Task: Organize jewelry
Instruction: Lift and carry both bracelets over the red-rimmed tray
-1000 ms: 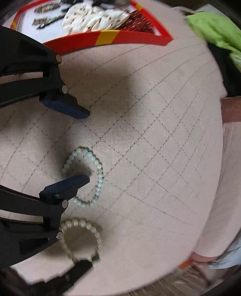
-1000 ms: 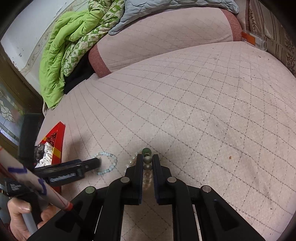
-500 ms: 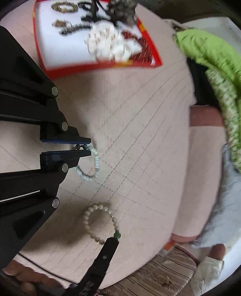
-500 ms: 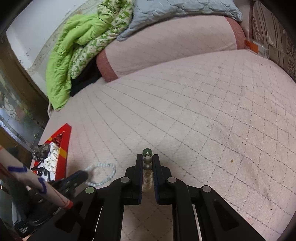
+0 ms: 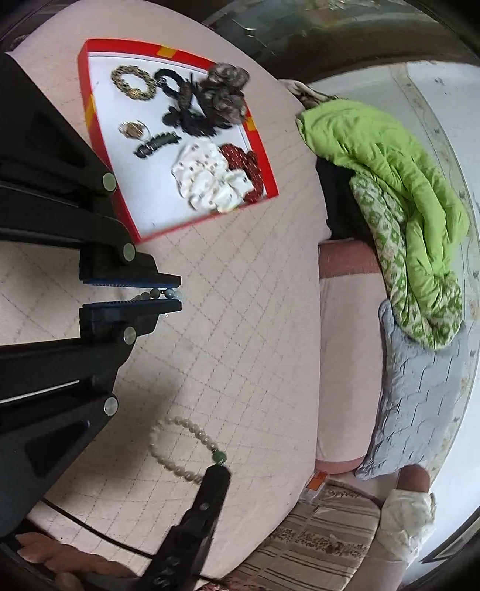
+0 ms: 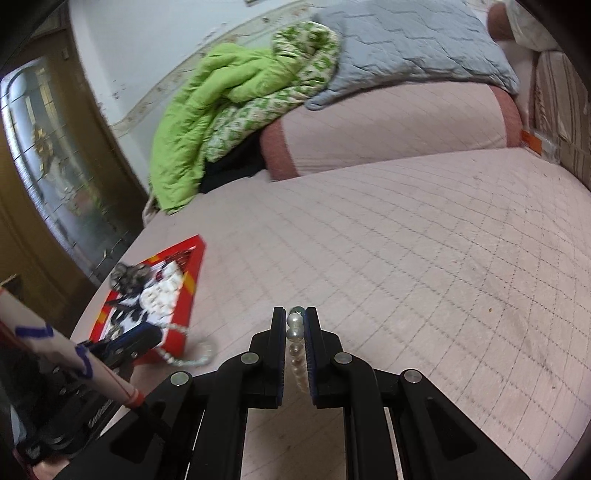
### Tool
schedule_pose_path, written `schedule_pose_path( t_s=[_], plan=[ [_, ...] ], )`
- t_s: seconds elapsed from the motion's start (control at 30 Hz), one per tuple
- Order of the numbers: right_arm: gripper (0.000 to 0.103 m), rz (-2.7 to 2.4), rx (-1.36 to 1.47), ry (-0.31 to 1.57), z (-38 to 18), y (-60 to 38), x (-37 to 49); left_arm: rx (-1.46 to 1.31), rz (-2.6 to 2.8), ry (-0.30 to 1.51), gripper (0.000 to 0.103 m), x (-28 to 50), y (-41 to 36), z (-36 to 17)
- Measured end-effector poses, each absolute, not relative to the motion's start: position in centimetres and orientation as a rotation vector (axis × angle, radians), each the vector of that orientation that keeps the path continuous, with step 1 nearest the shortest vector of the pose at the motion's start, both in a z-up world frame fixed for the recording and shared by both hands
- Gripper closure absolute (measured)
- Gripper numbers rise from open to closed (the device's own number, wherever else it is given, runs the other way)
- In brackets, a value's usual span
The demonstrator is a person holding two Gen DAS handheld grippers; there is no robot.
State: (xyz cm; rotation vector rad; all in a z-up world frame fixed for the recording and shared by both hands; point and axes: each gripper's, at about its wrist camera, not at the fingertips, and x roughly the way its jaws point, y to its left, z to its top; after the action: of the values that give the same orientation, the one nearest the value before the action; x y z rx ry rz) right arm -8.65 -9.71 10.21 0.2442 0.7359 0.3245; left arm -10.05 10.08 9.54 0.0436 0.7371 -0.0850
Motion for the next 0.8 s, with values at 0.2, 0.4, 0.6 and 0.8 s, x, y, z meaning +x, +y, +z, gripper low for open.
schedule_pose_path(
  t_s=[0.2,0.4,0.6,0.8],
  plan=[
    [0.093,0.348,0.219,0.740,10.1,-8.2,-10.8,0.029,-0.063,0.710,0.098,-11.4,11.4,9.9],
    [0.093,0.356,0.248,0.764,9.9,-7.1,-12.4,0.017,-0.054,0.692,0.098,-11.8,12.7,10.5],
    [0.093,0.379,0.251,0.786,10.1,-5.5,-13.1,-0.002,-0.031,0.673,0.098,-12.3,14.8,11.0],
    [0.093,0.396,0.218,0.789,10.8,-3.5,-13.4,-0.040,0.001,0.661,0.098,-12.8,17.3,11.4]
  ],
)
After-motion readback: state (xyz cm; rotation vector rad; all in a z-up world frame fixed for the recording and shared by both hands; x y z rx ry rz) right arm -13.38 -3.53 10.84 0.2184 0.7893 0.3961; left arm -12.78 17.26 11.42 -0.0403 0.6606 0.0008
